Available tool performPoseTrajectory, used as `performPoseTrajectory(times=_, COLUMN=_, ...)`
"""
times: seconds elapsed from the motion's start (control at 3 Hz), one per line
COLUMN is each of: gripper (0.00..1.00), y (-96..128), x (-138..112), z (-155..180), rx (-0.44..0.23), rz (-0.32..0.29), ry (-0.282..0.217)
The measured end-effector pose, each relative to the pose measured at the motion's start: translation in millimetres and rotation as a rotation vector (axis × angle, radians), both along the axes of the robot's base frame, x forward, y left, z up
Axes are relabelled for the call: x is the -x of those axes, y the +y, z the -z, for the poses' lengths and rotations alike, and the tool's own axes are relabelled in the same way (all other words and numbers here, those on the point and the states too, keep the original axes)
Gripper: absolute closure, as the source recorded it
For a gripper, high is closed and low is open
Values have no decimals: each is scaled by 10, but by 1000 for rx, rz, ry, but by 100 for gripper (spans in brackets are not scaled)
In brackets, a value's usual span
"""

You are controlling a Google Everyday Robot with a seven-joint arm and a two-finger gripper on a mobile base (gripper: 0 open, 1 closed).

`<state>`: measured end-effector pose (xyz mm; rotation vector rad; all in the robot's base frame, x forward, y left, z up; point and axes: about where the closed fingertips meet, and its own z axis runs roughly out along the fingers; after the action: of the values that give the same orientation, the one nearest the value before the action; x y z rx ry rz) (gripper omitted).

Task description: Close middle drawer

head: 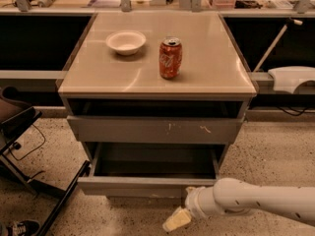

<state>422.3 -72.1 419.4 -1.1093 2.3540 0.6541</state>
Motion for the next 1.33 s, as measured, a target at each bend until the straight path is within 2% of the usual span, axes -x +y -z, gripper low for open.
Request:
performPoseTrajectory(times=0.33, gripper=0, y=157, x=-391, z=-41, rx=-40, rz=1, ry=-27)
performPoseTrajectory(times=0.67, gripper=0, y=157, x=-391, z=-41, rx=-40, rz=1, ry=-27)
performPoseTrajectory(times=1.33, gripper=0, y=258, x=-644, z=-31, rx=-72, rz=-1, ry=-13)
